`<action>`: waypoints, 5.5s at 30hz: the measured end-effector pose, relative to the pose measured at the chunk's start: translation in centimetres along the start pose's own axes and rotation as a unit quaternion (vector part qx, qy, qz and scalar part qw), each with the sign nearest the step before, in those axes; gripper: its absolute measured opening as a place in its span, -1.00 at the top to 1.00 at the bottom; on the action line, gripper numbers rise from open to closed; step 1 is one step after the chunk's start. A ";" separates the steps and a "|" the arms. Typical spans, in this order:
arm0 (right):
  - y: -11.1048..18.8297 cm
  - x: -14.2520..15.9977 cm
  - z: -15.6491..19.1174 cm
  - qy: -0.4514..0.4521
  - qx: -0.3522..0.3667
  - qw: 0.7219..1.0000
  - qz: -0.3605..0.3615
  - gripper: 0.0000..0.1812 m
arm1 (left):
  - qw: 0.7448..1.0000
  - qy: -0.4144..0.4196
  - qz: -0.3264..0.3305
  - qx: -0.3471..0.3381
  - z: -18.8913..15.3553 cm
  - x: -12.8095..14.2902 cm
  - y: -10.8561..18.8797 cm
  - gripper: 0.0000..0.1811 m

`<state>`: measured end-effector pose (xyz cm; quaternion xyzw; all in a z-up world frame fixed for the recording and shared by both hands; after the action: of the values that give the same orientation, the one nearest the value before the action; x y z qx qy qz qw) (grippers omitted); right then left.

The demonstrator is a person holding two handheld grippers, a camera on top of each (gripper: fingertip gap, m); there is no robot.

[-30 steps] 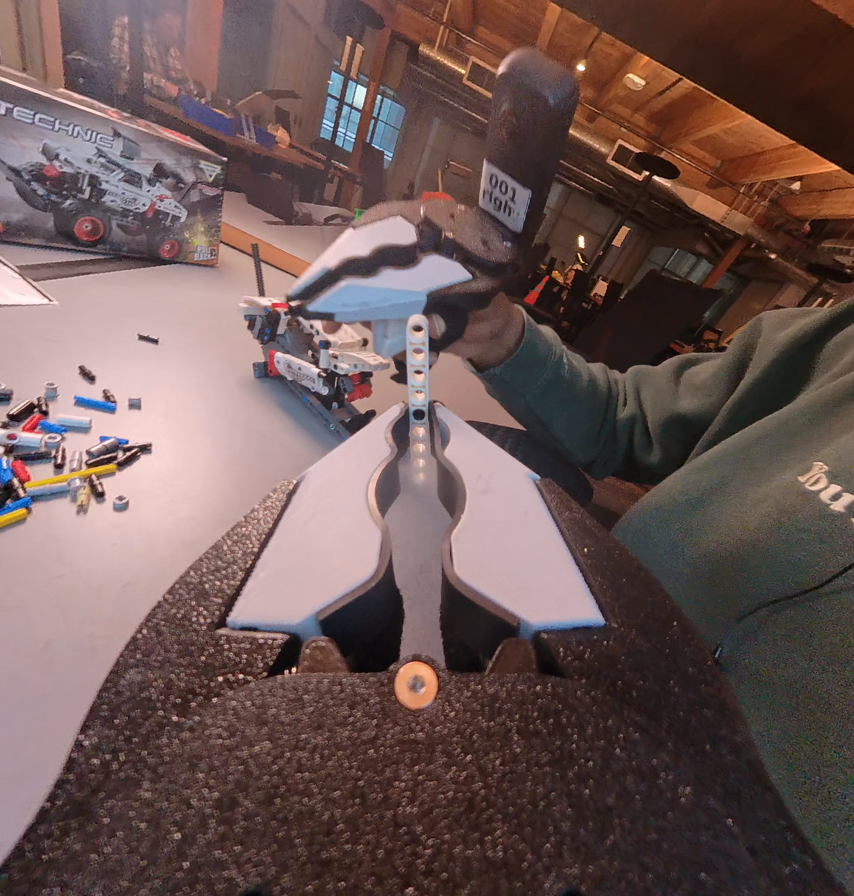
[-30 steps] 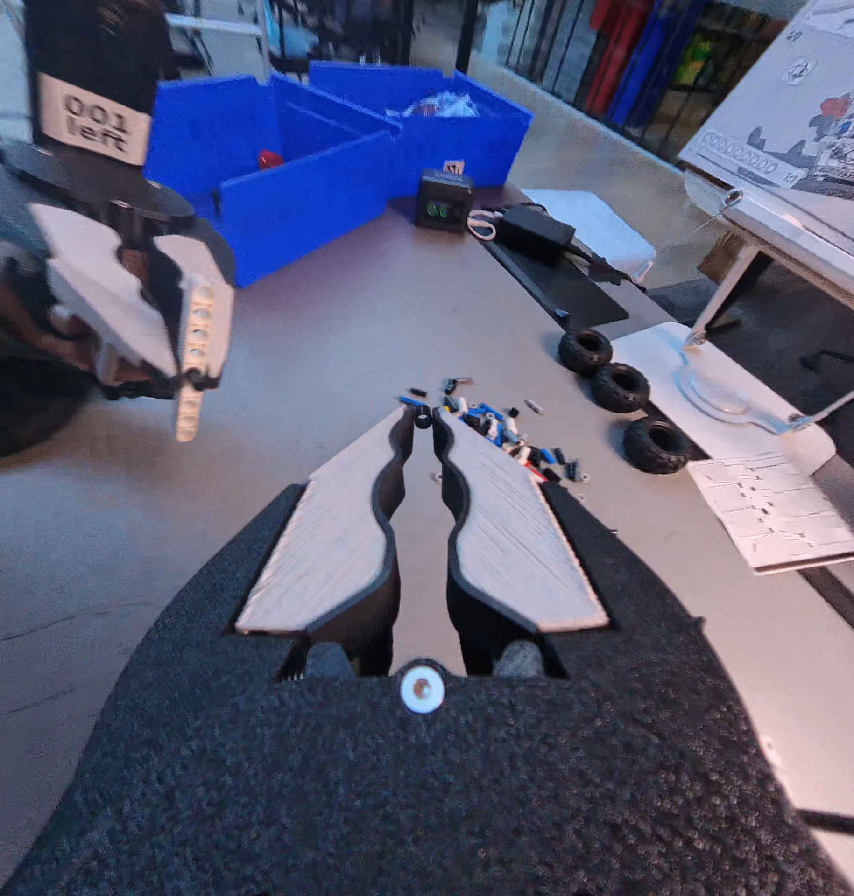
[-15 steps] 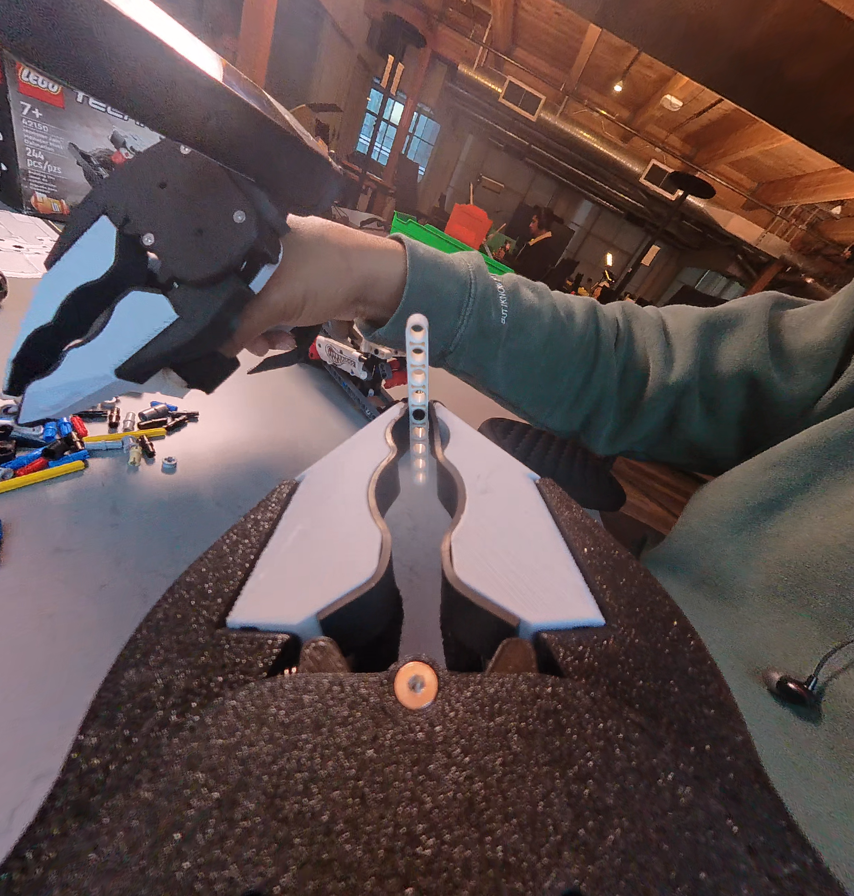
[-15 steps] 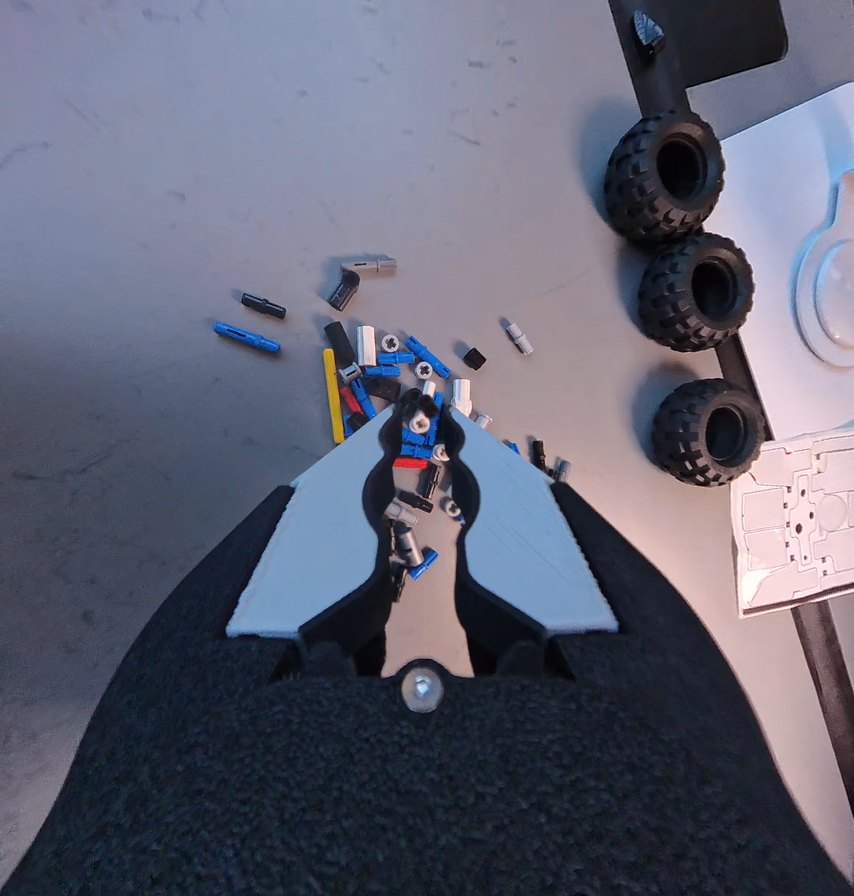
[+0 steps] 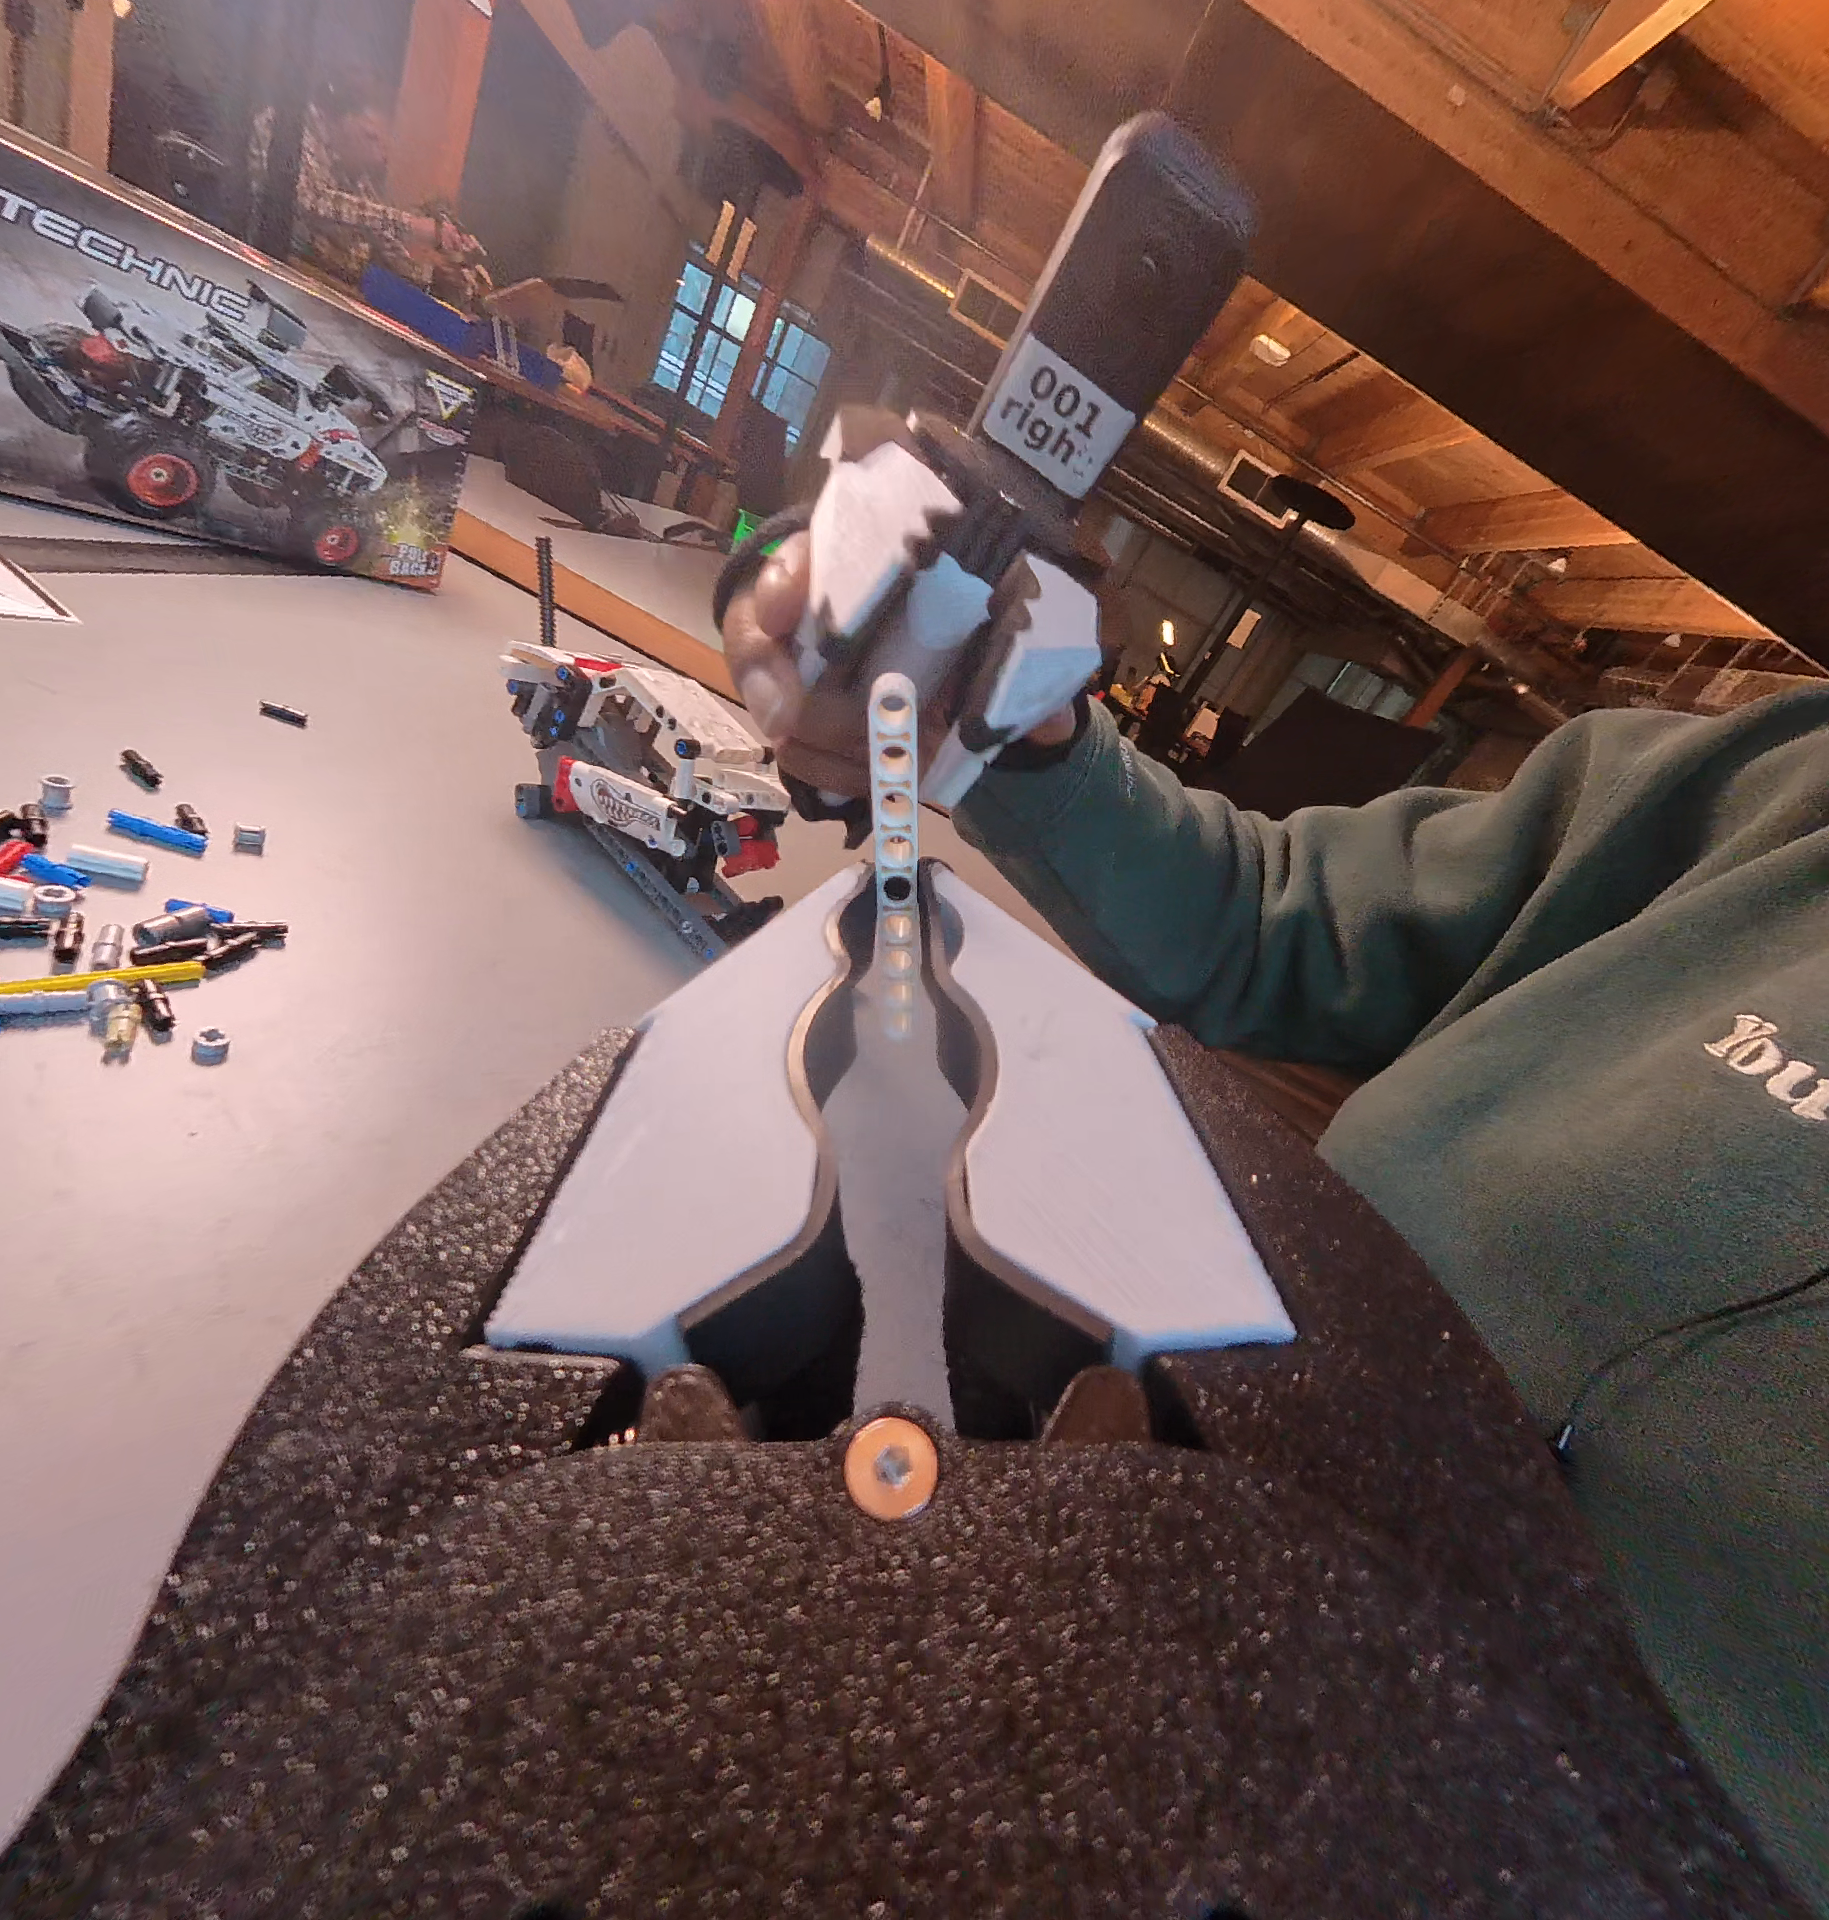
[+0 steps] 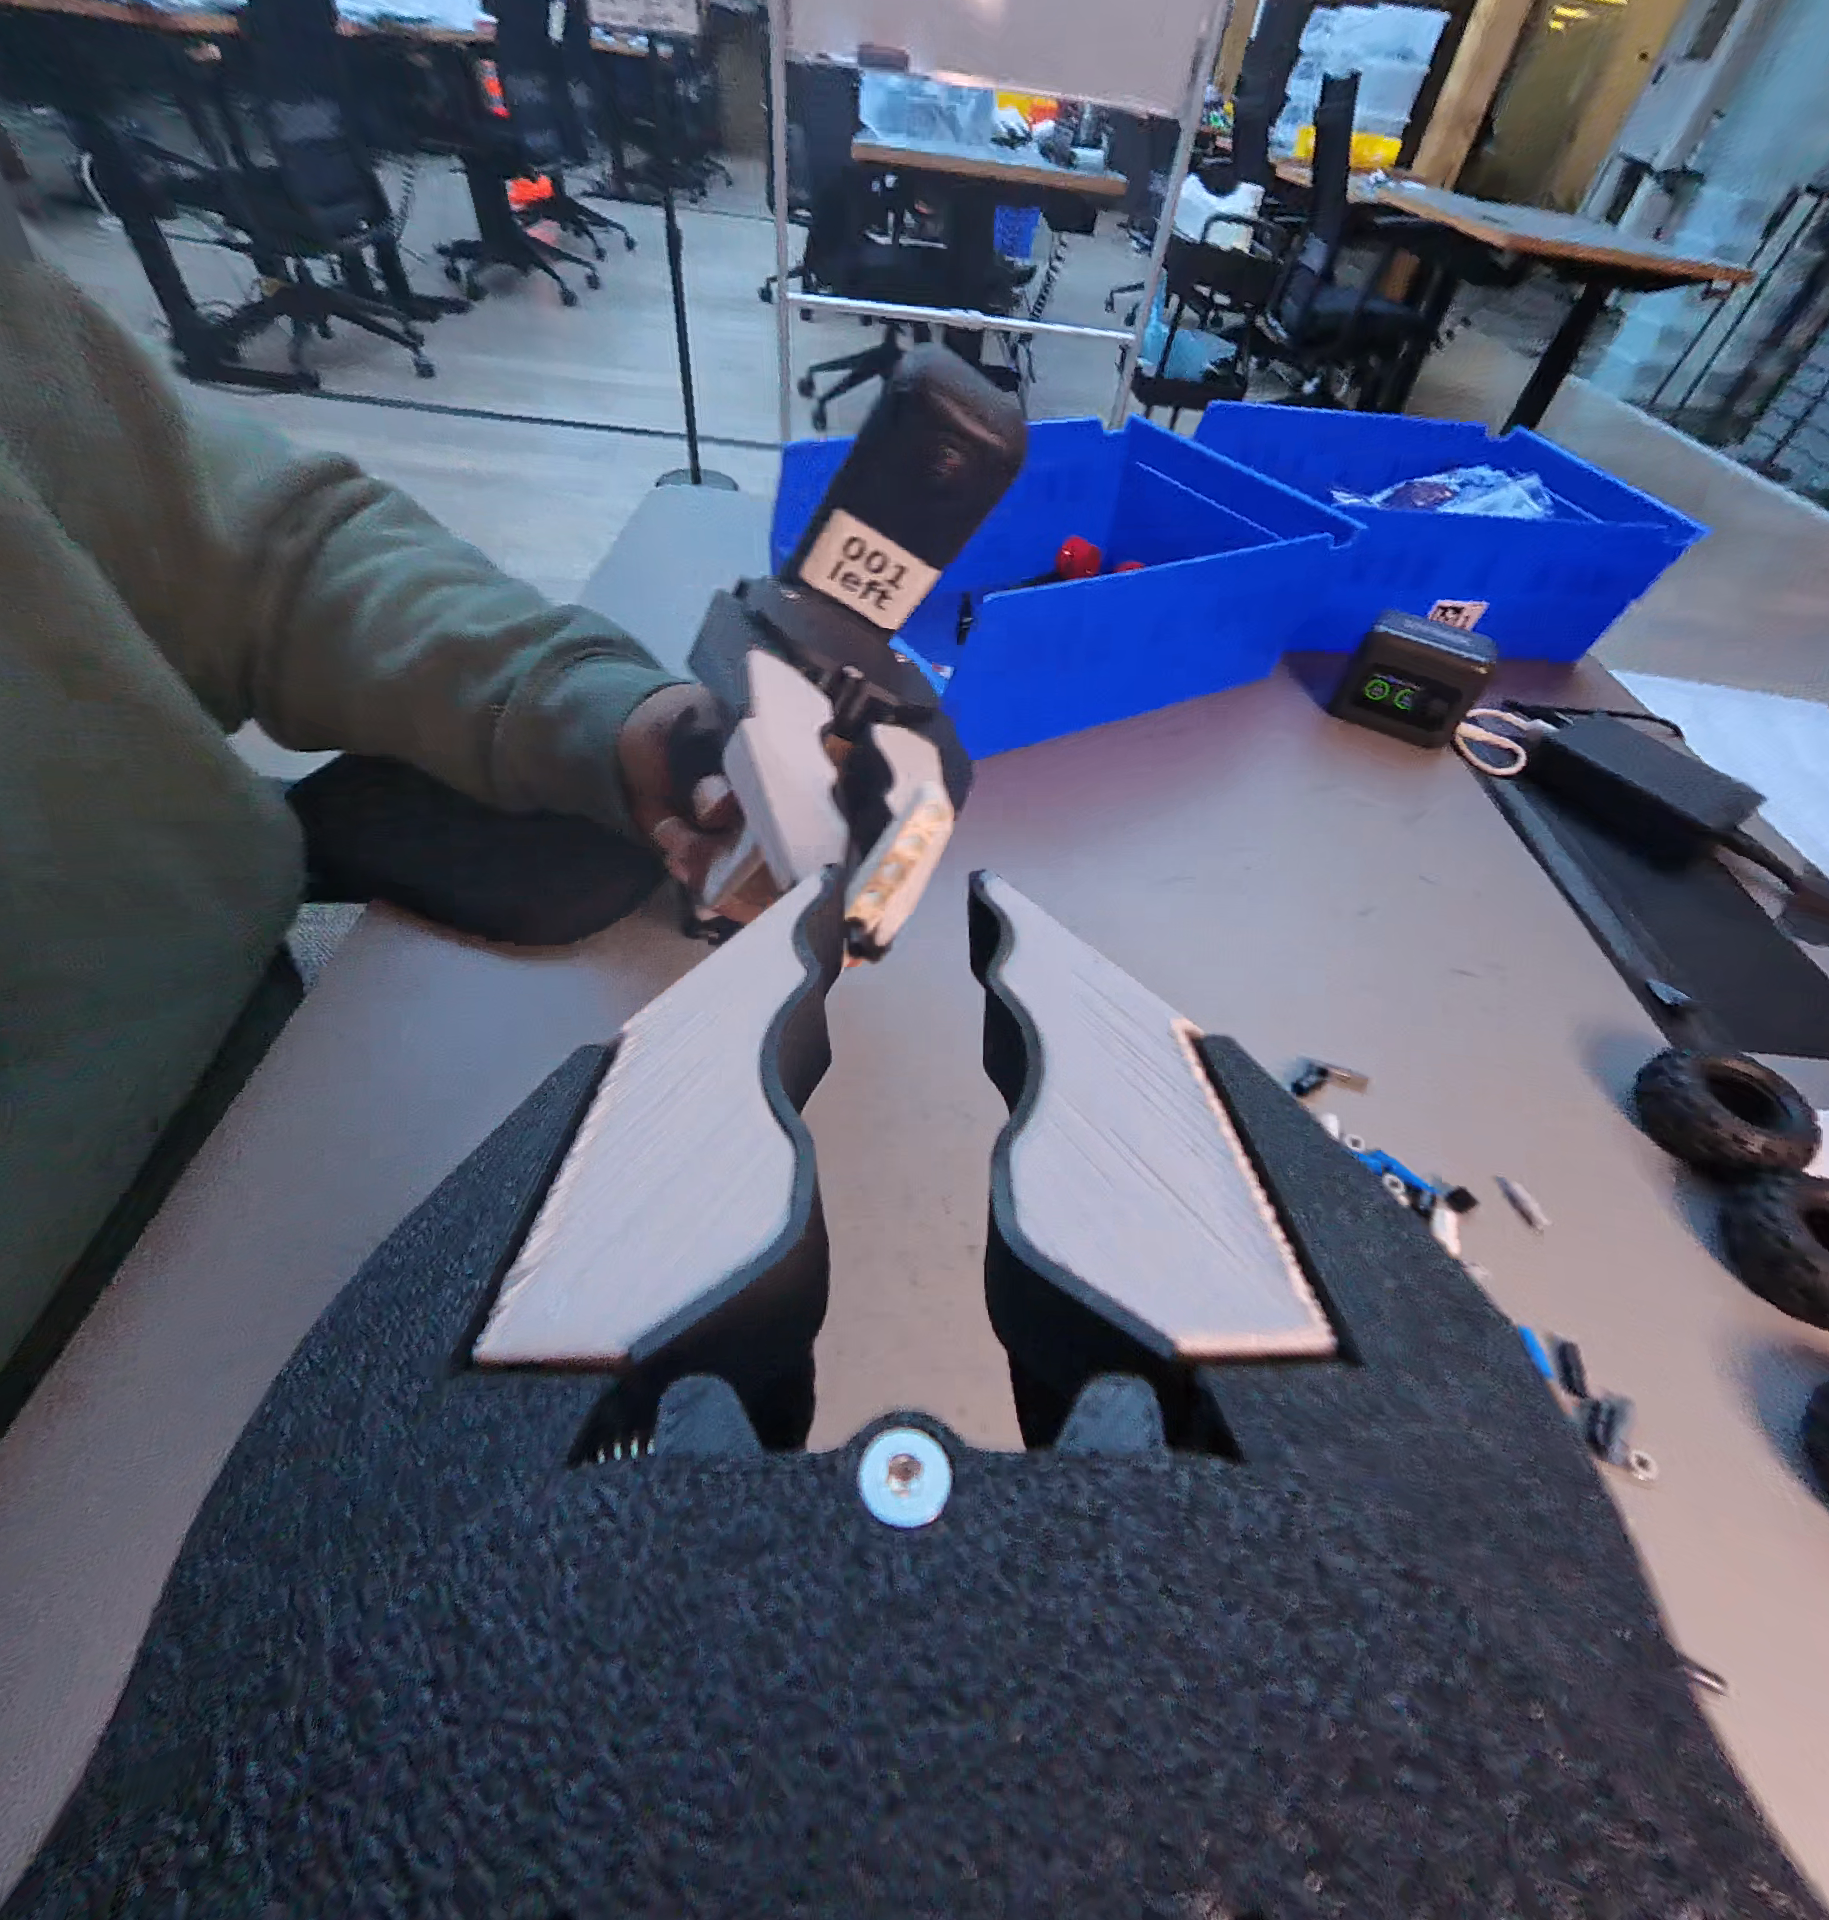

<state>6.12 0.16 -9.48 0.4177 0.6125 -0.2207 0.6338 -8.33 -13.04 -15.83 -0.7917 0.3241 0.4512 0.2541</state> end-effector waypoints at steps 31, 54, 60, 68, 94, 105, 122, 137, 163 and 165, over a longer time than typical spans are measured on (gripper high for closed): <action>-0.1 2.3 5.0 0.168 0.042 0.984 0.047 0.97 | 0.956 0.246 0.019 0.157 0.9 2.0 -1.5 0.91; -1.5 3.4 -5.0 0.220 0.174 0.905 0.319 0.96 | 0.986 -0.036 0.065 -0.150 1.5 -0.1 0.7 0.93; -6.6 7.4 -10.5 0.206 0.102 0.870 0.435 0.88 | 0.965 -0.130 0.079 -0.212 0.5 -0.1 0.5 0.92; -6.1 6.0 -11.8 0.170 0.142 0.892 0.394 0.70 | 0.956 -0.152 0.099 -0.230 0.5 0.0 0.7 0.92; -4.4 6.9 -10.3 0.081 0.203 0.921 0.323 0.60 | 0.950 -0.148 0.134 -0.239 1.2 1.0 -0.1 0.92; -5.8 8.8 -11.7 0.077 0.135 0.885 0.440 0.42 | 0.951 -0.146 0.137 -0.237 1.3 1.1 0.0 0.92; 1.9 0.8 0.1 0.053 0.332 0.934 -0.118 0.71 | 0.938 -0.193 0.107 -0.267 0.1 -0.5 0.8 0.92; 6.9 7.0 7.2 0.003 0.360 0.932 -0.051 0.78 | 0.797 -0.107 0.168 -0.571 -3.6 -11.8 20.2 0.92; 6.6 7.5 7.5 0.013 0.360 0.932 -0.026 0.79 | 0.822 -0.244 0.084 -0.509 -3.6 -10.3 13.7 0.63; 6.5 7.5 7.5 0.014 0.363 0.931 -0.026 0.79 | 0.841 -0.254 0.043 -0.476 -3.6 -10.0 11.6 0.58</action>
<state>16.87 -0.50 -15.78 0.6061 0.5103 -0.4386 0.4241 -18.83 -20.35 -6.65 -0.6582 0.0273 0.7455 -0.1010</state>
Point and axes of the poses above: each gripper's, where its closed fingertips meet, y back along the fingers, x out of its underside, z = x × y across the jaws, the point moved 10 cm from there along y, back along the fingers
